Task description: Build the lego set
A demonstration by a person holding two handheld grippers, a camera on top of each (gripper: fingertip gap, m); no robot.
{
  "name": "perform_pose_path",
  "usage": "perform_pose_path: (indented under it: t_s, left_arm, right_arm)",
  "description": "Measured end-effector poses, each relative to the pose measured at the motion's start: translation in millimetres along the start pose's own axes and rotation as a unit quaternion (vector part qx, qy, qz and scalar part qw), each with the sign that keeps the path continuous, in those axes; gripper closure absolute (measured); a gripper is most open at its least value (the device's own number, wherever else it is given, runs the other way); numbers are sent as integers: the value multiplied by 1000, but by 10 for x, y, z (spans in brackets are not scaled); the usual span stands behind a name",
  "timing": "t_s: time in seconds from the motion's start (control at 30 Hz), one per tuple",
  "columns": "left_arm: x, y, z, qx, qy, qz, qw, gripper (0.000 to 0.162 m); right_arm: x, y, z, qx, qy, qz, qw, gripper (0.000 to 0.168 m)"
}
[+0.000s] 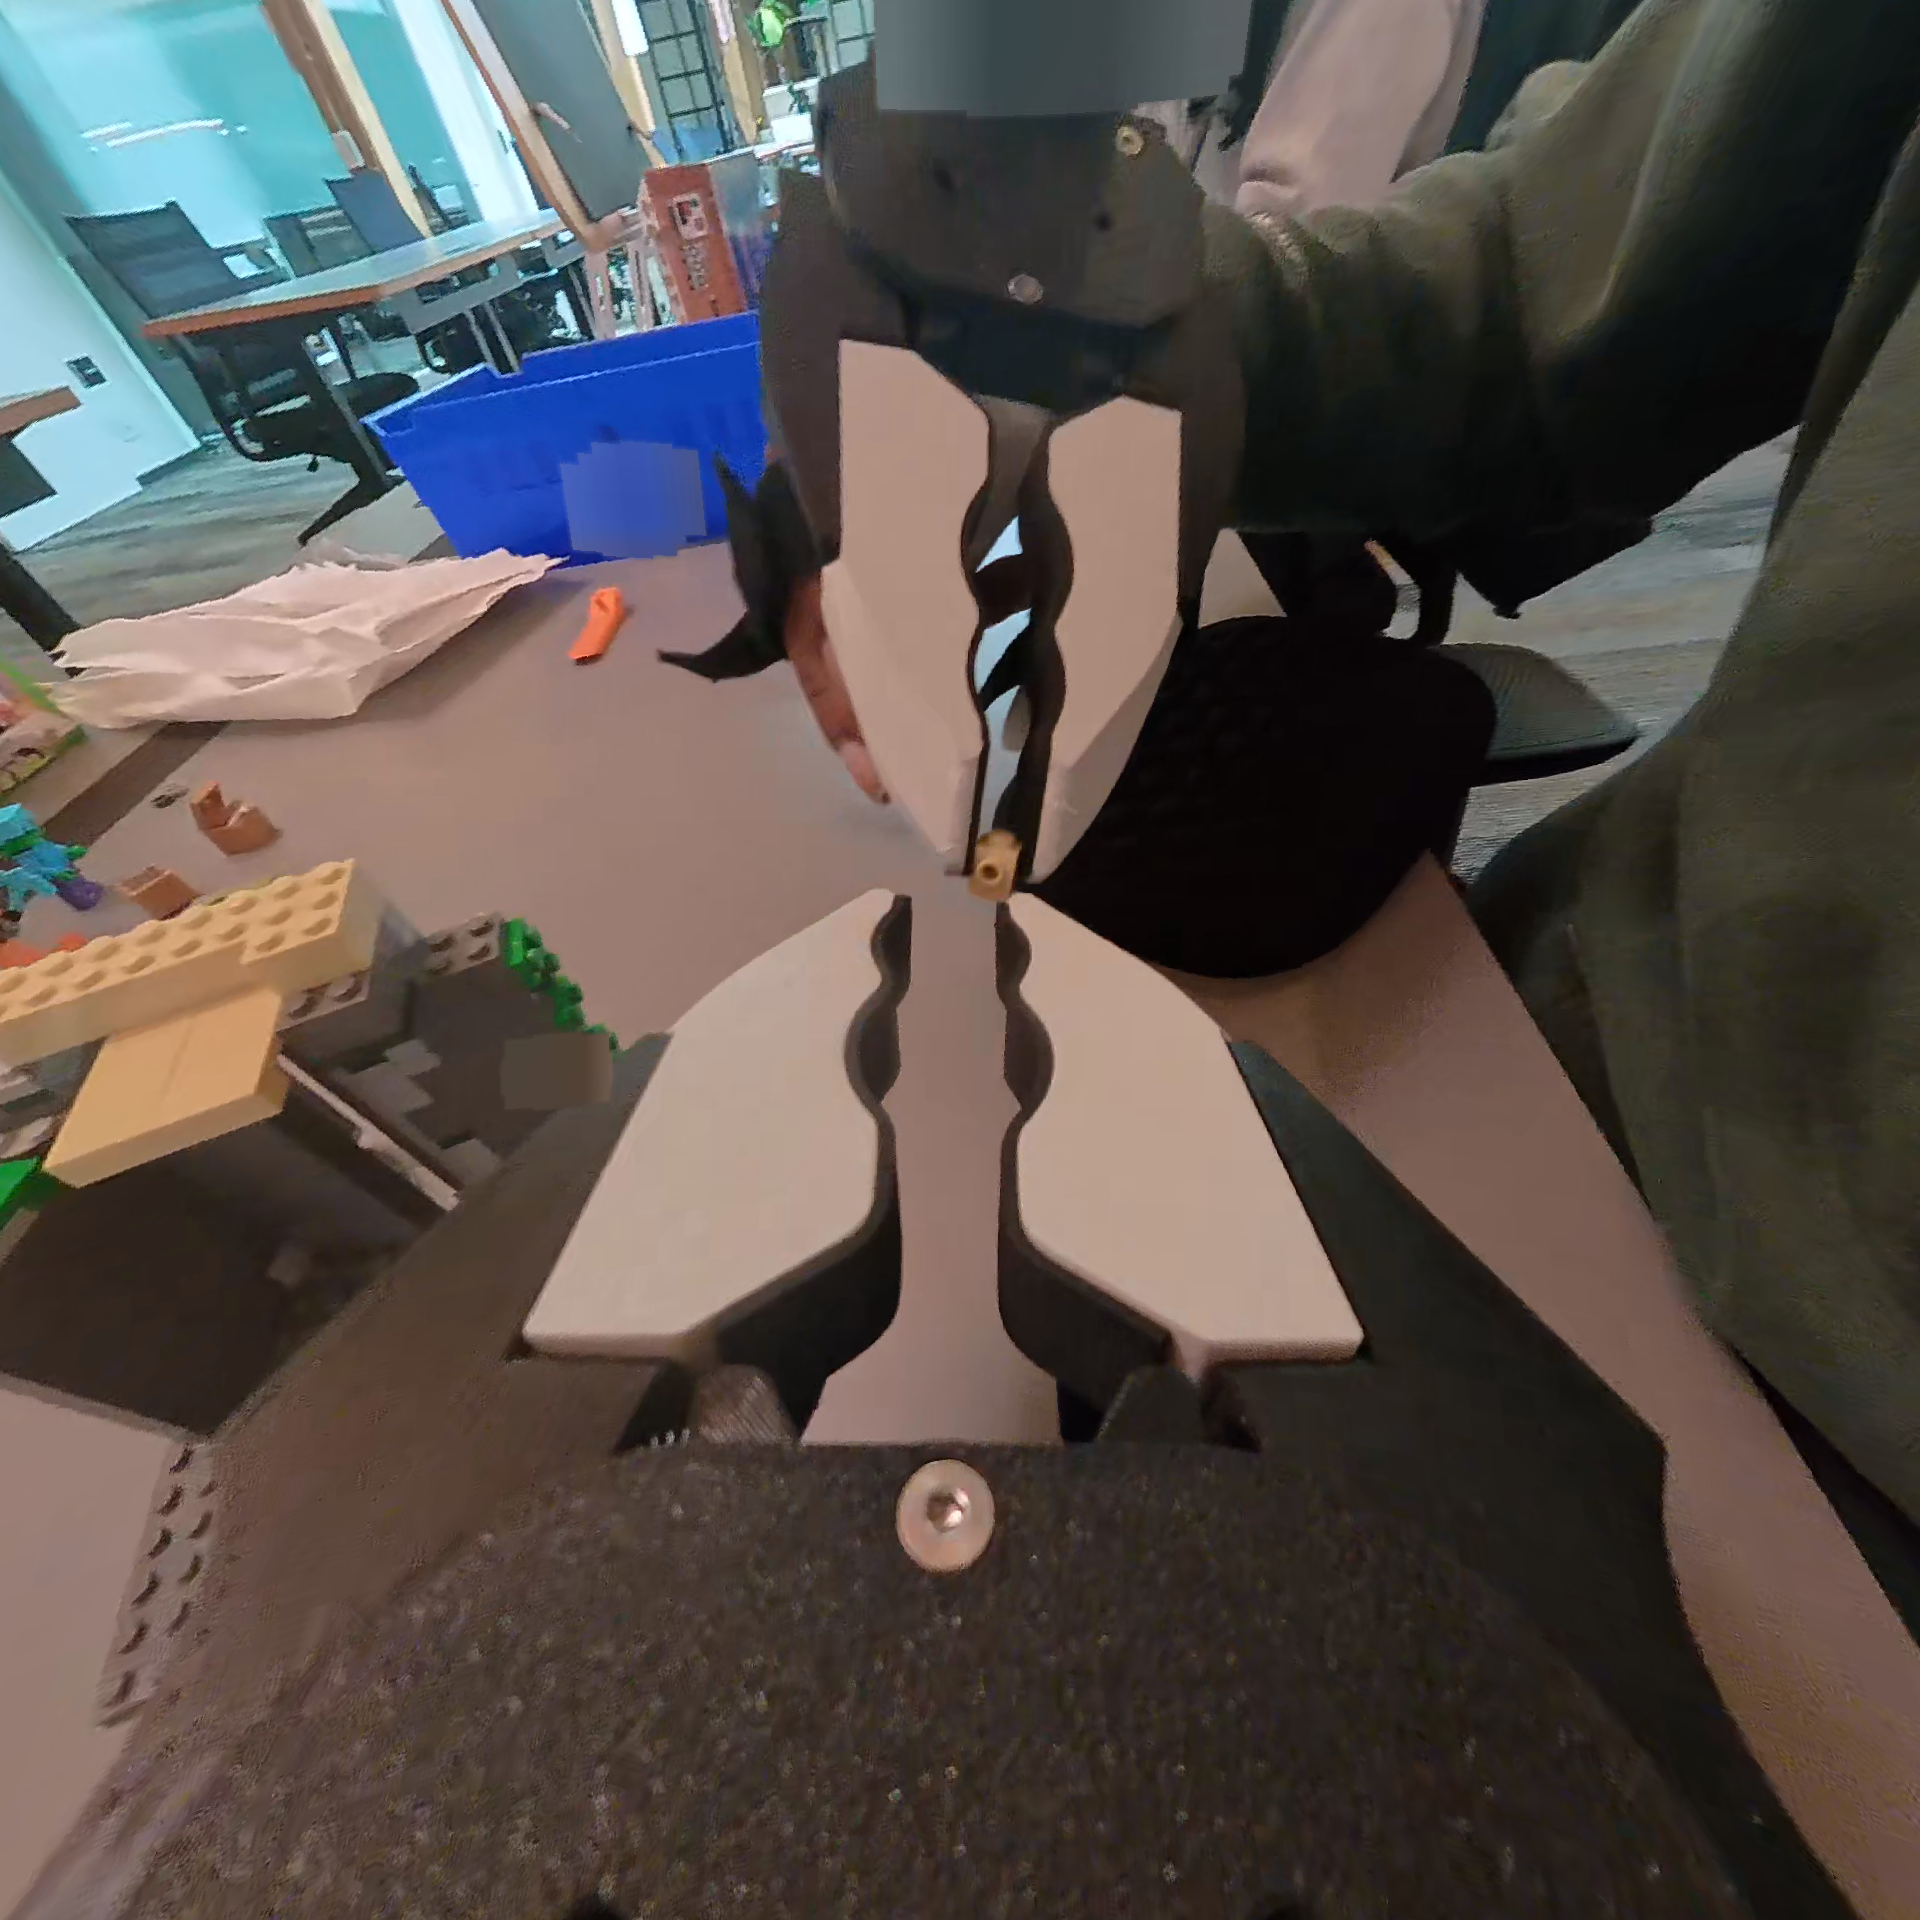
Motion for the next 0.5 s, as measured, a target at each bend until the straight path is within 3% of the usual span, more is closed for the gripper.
perform_pose_path:
  t_s: [0.5]
  left_arm:
    - [-3, 106, -46, -5, 14, 34, 999, 154]
  right_arm:
    - [13, -26, -113, -17, 28, -3, 999, 159]
Point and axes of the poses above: each gripper's, where its closed fingertips meet, x out along the fingers, z out of its underside, y = z × x across the jaws, the point moved 1 cm from there along -x, back along the fingers, and after that the axes turned 9 degrees about z, right-handed, at the moved point
